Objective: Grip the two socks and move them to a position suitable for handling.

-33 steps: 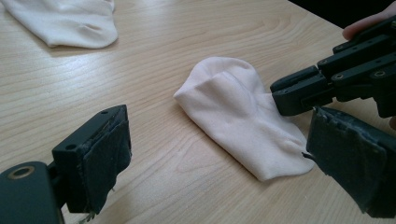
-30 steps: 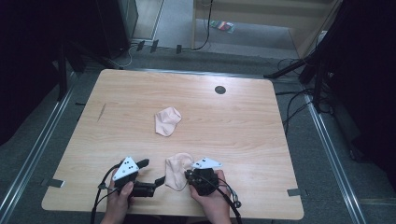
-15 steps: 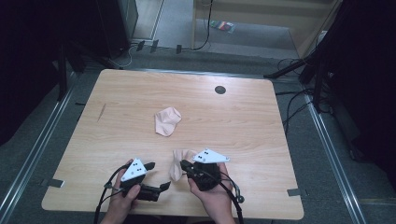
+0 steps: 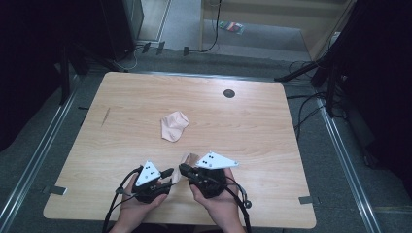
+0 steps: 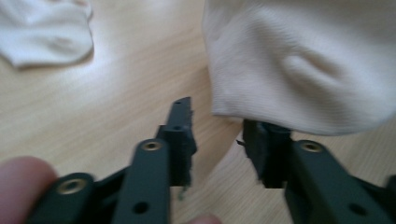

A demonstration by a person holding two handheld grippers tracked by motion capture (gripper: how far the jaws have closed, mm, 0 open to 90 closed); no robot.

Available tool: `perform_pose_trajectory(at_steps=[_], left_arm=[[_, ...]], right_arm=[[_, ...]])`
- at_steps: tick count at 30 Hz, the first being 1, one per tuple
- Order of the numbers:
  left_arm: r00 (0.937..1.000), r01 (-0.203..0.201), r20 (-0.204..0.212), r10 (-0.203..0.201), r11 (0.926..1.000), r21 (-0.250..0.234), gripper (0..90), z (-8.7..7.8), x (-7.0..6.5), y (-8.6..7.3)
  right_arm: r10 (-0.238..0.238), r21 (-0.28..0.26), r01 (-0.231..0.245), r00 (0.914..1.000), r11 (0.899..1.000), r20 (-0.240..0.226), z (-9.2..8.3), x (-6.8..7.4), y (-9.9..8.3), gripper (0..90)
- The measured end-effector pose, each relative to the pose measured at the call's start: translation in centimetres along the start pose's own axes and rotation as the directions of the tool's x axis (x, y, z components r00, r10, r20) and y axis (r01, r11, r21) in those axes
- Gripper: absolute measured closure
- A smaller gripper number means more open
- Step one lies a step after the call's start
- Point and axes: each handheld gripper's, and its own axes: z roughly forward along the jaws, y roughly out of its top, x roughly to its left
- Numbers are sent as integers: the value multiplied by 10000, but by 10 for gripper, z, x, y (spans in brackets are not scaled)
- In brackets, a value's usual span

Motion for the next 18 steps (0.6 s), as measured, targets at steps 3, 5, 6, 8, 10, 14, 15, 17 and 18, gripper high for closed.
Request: perform_pose_trajectory(at_steps=[3,5,6,8,10,14,15,17,18], left_arm=[[9980,-478,-452,447,9965,-688,888,-16,1,6],[9876,-913,-1377,758,9898,-1097,899,-33,3,13],[9753,-1173,-2019,897,9847,-1291,900,-42,2,18],[9512,-1640,-2881,1101,9717,-1702,900,-59,-3,27],[9378,-2023,-3180,1391,9636,-1749,900,-63,-8,30],[9439,-2514,-2392,2276,9650,-739,899,-40,-27,18],[9547,-2284,-2091,2118,9718,-584,898,-33,-27,14],[9710,-1904,-1501,1860,9816,-158,897,-21,-26,6],[9813,-1670,-914,1691,9855,302,876,-10,-24,0]], right_arm=[[-73,-171,69,9998,9998,-196,2,2,3,890],[-108,-601,95,9997,9981,-209,-1,3,6,890],[-131,-935,114,9998,9956,-173,-3,4,7,891],[-234,-1412,225,9997,9897,-47,-7,6,9,891],[-329,-1551,329,9995,9874,29,-8,5,10,891],[198,-967,-154,9988,9952,446,-5,-14,3,891],[394,-539,-364,9977,9979,548,-2,-23,-2,890],[502,-381,-478,9966,9981,654,-1,-29,-7,890],[811,262,-836,9931,9962,844,3,-46,-22,890]])
